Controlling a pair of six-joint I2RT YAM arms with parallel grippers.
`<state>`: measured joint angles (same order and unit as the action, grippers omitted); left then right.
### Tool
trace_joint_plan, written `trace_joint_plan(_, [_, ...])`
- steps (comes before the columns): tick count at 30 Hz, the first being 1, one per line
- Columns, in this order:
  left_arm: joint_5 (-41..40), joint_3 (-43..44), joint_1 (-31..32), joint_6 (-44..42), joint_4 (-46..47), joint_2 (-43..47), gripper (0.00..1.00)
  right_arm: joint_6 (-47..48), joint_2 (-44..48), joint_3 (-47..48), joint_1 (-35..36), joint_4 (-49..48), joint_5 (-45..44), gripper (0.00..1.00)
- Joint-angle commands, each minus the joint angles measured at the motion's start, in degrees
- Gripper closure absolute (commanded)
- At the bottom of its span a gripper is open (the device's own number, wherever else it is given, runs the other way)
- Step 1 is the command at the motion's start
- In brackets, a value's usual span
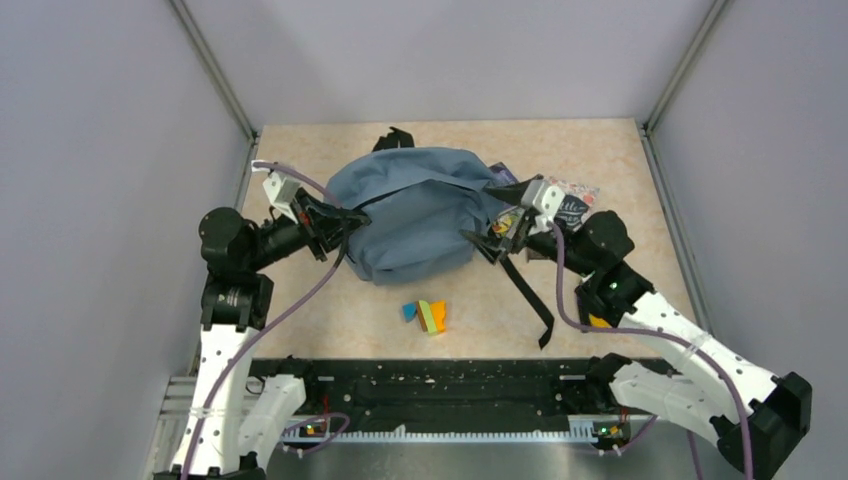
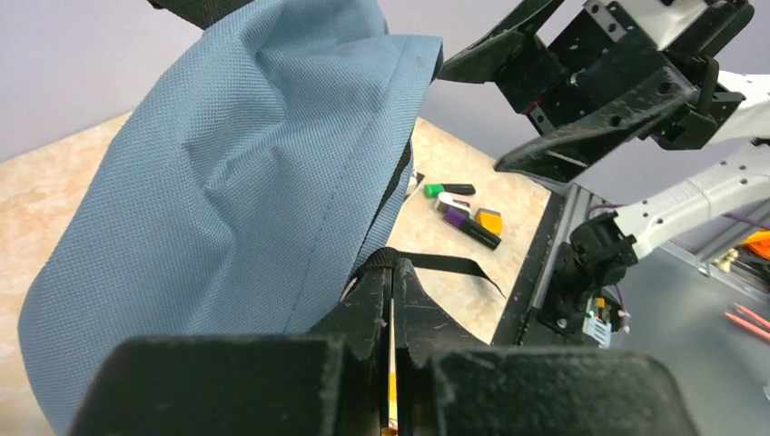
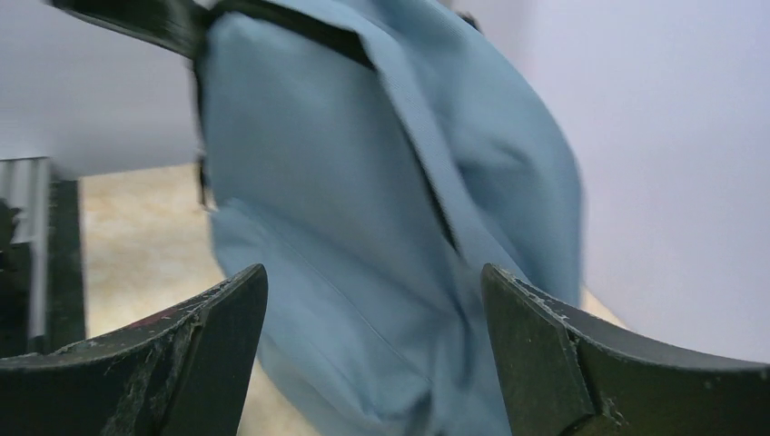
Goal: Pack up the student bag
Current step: Unzip the student bag at the center of the board.
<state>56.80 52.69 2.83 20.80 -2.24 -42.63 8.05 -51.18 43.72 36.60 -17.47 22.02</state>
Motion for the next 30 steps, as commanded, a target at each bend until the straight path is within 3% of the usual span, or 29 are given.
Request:
trace_joint_plan(1, [3.7, 0.6, 0.4, -3.1, -3.5, 0.0, 1.00, 7.2, -1.6, 0.3, 7.7, -10.3, 4.9, 0.14])
trace_joint_plan(6, [3.8, 0.4, 0.5, -4.5, -6.3, -0.8, 1.00, 11.6, -8.3, 3.6, 13.5, -12.6, -1.0, 0.14])
trace_joint_plan(14, [-3.6, -3.5, 0.5, -8.5, -12.4, 5.0, 0.99, 11.6, -14.3, 6.9, 13.7, -11.6, -6.6, 0.15])
trace_joint_plan(16, [-5.6, -4.9, 0.5, -8.3, -13.2, 7.7, 0.91, 11.4, -14.2, 5.8, 13.8, -13.0, -6.8, 0.16])
trace_joint_plan(20, [-15.8, -6.0, 0.5, -10.8, -17.9, 14.1, 0.56, 10.6, -14.0, 4.6, 13.8, -14.2, -6.8, 0.17])
trace_joint_plan(23, [-22.9, -6.7, 0.5, -12.4, -19.4, 19.1, 0.42, 10.0, -14.0, 4.2, 13.8, -14.1, -6.9, 0.18])
trace_joint_plan(27, [-30.6, -8.5, 0.5, -14.5, -19.4, 23.9, 0.34, 8.9, -13.9, 3.6, 13.8, -14.7, -7.7, 0.18])
trace_joint_plan(30, [-40.7, -11.0, 0.5, -14.3, -18.0, 25.0, 0.30, 8.2, -13.4, 2.9, 13.8, -15.6, -7.6, 0.18])
